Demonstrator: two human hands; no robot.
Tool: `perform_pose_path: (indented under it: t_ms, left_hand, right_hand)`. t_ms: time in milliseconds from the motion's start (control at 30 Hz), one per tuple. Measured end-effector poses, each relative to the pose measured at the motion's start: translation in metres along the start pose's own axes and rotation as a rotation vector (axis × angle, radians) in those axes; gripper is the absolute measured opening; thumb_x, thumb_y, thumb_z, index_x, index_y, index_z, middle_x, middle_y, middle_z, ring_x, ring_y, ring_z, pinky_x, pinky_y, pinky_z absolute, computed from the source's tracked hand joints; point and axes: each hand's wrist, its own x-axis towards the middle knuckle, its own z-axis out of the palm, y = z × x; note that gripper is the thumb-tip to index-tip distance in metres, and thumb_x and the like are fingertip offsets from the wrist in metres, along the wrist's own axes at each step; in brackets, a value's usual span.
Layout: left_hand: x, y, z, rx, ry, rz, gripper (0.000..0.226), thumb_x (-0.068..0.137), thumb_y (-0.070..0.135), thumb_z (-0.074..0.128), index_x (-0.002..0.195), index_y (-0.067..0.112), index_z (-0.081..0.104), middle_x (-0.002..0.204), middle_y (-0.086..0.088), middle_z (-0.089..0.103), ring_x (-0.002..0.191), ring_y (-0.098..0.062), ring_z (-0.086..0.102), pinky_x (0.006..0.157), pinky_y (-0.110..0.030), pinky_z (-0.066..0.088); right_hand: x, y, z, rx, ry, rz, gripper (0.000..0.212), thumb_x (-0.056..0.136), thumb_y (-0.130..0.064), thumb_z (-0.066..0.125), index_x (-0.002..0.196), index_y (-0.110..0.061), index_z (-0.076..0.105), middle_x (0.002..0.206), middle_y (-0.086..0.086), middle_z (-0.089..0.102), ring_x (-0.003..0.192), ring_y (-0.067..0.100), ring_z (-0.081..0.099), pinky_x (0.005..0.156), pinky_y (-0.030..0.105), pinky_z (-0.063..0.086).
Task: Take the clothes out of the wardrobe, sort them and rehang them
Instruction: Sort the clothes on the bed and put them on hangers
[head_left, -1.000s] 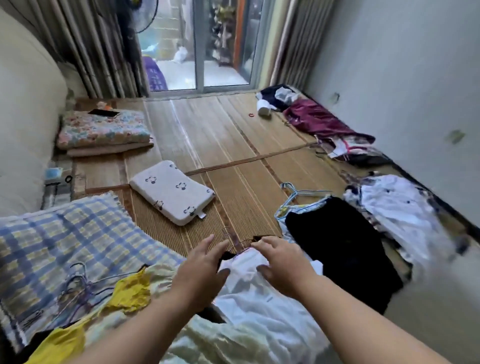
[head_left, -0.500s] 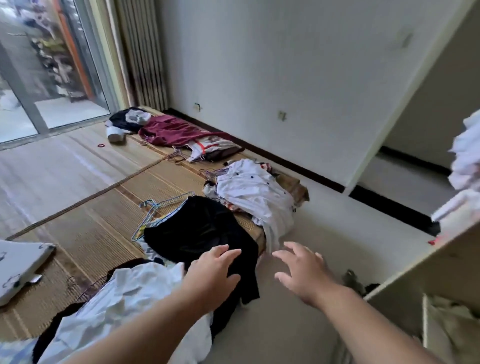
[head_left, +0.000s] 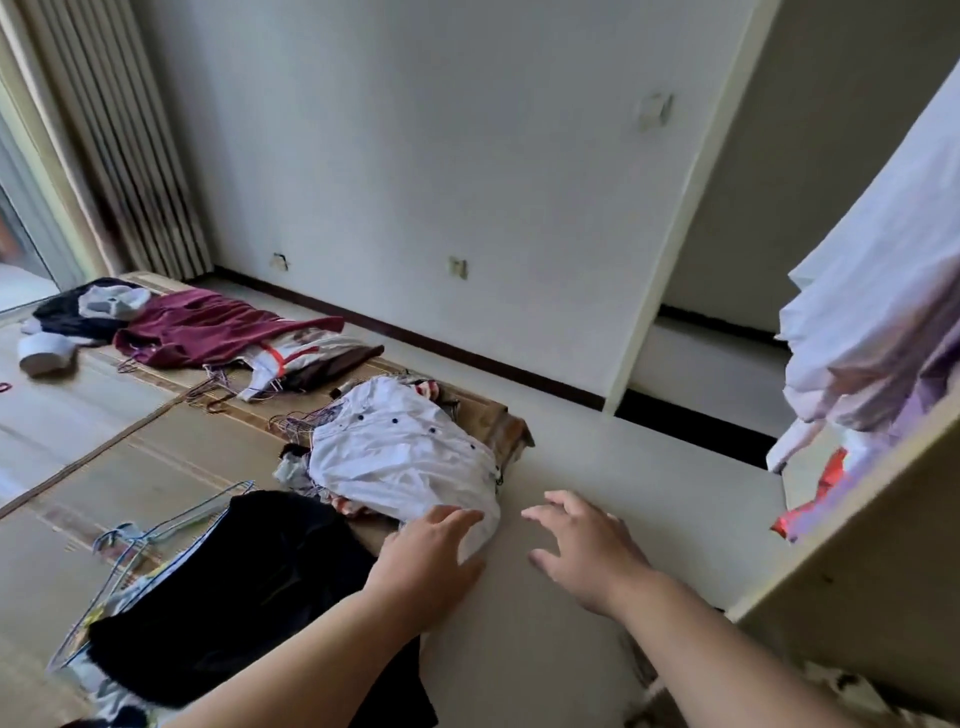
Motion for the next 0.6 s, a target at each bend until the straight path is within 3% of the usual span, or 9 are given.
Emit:
perform_pose_path:
  t_ms: [233, 600]
  left_hand:
    - [0.147, -0.021, -0.027, -0.024, -0.018, -0.006, 0.052, 0.089, 0.043, 0.053, 0.139, 0.040, 0.037, 0.142, 0.009, 0.041, 0.121, -0.015, 0.048, 0.101, -0.037, 0.042]
    - [0.325, -0.072, -0.041, 0.018, 0.077, -0.261, 0.051, 0.090, 0.046, 0.052, 0.138, 0.039, 0.039, 0.143, 0.009, 0.041, 0.122, -0.013, 0.048, 0.095, -0.032, 0.045]
  right_hand:
    - [0.150, 0.030, -0.028, 0.024, -0.046, 0.025, 0.049, 0.089, -0.044, 0.051, 0.137, -0.038, 0.042, 0.151, -0.003, 0.029, 0.134, 0.021, 0.036, 0.110, 0.038, 0.027]
    - [0.382, 0.090, -0.052, 0.024, -0.163, -0.167, 0.050, 0.087, -0.047, 0.050, 0.136, -0.041, 0.042, 0.150, -0.006, 0.028, 0.136, 0.017, 0.031, 0.110, 0.039, 0.022]
